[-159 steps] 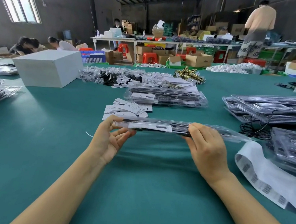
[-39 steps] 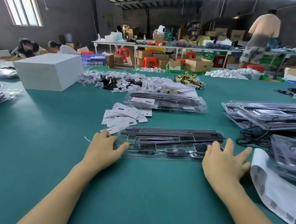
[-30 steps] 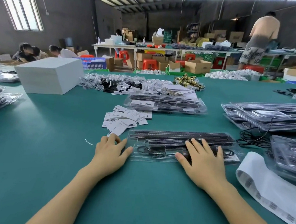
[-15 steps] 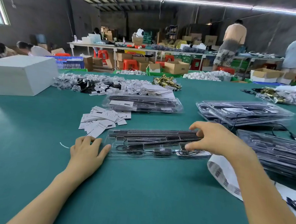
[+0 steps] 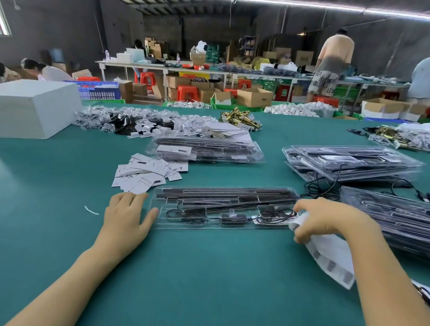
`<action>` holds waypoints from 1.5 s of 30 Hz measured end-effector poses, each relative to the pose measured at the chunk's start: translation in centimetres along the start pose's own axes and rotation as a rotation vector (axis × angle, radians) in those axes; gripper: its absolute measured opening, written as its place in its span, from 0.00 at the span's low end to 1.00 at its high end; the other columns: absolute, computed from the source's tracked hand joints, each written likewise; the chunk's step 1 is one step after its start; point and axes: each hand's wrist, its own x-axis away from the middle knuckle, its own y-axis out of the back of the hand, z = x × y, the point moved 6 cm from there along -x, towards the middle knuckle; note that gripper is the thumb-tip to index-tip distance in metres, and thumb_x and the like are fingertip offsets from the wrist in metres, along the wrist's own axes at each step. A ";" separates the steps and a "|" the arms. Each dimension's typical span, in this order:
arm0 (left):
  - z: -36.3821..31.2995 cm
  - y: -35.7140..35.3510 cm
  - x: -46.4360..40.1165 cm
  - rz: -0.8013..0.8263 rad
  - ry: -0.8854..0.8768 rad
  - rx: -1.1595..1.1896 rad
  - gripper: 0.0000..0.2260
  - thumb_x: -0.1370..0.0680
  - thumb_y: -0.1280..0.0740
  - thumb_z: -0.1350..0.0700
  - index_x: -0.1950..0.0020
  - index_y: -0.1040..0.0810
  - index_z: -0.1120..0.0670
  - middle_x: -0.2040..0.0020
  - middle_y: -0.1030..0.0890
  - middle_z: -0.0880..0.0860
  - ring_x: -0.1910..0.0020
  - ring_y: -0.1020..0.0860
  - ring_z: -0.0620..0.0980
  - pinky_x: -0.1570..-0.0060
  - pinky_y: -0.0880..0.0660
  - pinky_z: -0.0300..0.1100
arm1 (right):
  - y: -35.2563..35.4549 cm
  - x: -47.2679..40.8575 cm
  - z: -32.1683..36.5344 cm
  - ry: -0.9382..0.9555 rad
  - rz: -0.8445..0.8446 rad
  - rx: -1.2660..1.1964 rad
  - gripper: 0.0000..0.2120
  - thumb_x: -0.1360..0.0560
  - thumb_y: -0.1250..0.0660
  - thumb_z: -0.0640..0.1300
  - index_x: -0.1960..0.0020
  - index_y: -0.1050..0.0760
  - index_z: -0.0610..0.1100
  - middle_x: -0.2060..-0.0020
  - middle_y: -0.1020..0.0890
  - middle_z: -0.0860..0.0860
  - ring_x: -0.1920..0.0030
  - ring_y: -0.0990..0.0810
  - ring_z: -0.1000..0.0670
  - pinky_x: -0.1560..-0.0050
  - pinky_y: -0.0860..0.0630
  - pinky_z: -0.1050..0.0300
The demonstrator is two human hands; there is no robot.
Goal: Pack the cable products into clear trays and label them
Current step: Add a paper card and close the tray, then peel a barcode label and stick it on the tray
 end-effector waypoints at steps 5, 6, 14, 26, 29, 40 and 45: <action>-3.7 2.2 0.6 -0.196 -0.214 0.046 0.21 0.24 0.40 0.51 0.45 0.21 0.67 0.53 0.20 0.63 0.51 0.23 0.66 0.50 0.26 0.57 | 2.6 2.2 4.3 0.331 -0.083 -0.502 0.24 0.34 0.28 0.63 0.41 0.28 0.58 0.48 0.25 0.61 0.49 0.25 0.61 0.56 0.29 0.62; -4.7 2.5 0.8 -0.218 -0.258 0.056 0.21 0.24 0.41 0.51 0.45 0.21 0.67 0.53 0.20 0.62 0.51 0.23 0.65 0.48 0.27 0.56 | 3.1 2.8 5.6 0.398 -0.101 -0.621 0.25 0.35 0.28 0.65 0.42 0.27 0.60 0.48 0.25 0.62 0.49 0.24 0.62 0.55 0.28 0.63; -8.2 0.9 2.6 0.031 -0.182 0.481 0.29 0.23 0.38 0.40 0.28 0.34 0.55 0.37 0.27 0.48 0.38 0.30 0.46 0.37 0.38 0.33 | -2.0 1.1 13.9 0.575 0.013 -1.624 0.48 0.49 0.29 0.75 0.42 0.24 0.42 0.51 0.20 0.42 0.52 0.20 0.43 0.44 0.23 0.47; -7.0 -0.1 2.0 0.073 0.050 0.949 0.21 0.27 0.34 0.44 0.35 0.32 0.35 0.40 0.23 0.39 0.39 0.24 0.41 0.41 0.28 0.37 | -6.2 0.0 14.8 0.630 0.563 -1.961 0.46 0.31 0.56 0.76 0.32 0.28 0.44 0.35 0.25 0.40 0.35 0.26 0.40 0.40 0.24 0.47; -7.4 -0.3 1.6 0.132 0.050 0.994 0.24 0.27 0.33 0.45 0.31 0.33 0.38 0.40 0.23 0.41 0.37 0.25 0.45 0.40 0.27 0.42 | -6.6 -0.1 15.1 0.631 0.594 -1.877 0.46 0.31 0.56 0.76 0.28 0.33 0.44 0.33 0.27 0.41 0.32 0.29 0.40 0.32 0.32 0.44; -6.0 -1.4 0.8 0.127 0.278 1.294 0.12 0.23 0.31 0.59 0.45 0.25 0.44 0.57 0.16 0.51 0.58 0.16 0.54 0.61 0.20 0.40 | -6.8 0.1 15.0 0.661 0.668 -1.722 0.35 0.30 0.33 0.66 0.29 0.34 0.50 0.34 0.24 0.46 0.34 0.26 0.44 0.43 0.23 0.52; -4.6 -1.7 0.8 0.050 0.384 1.245 0.08 0.22 0.32 0.59 0.46 0.26 0.49 0.58 0.16 0.50 0.63 0.17 0.50 0.68 0.22 0.39 | -6.6 0.5 15.0 0.719 0.742 -1.657 0.23 0.24 0.34 0.56 0.32 0.28 0.47 0.34 0.24 0.44 0.35 0.26 0.43 0.42 0.24 0.52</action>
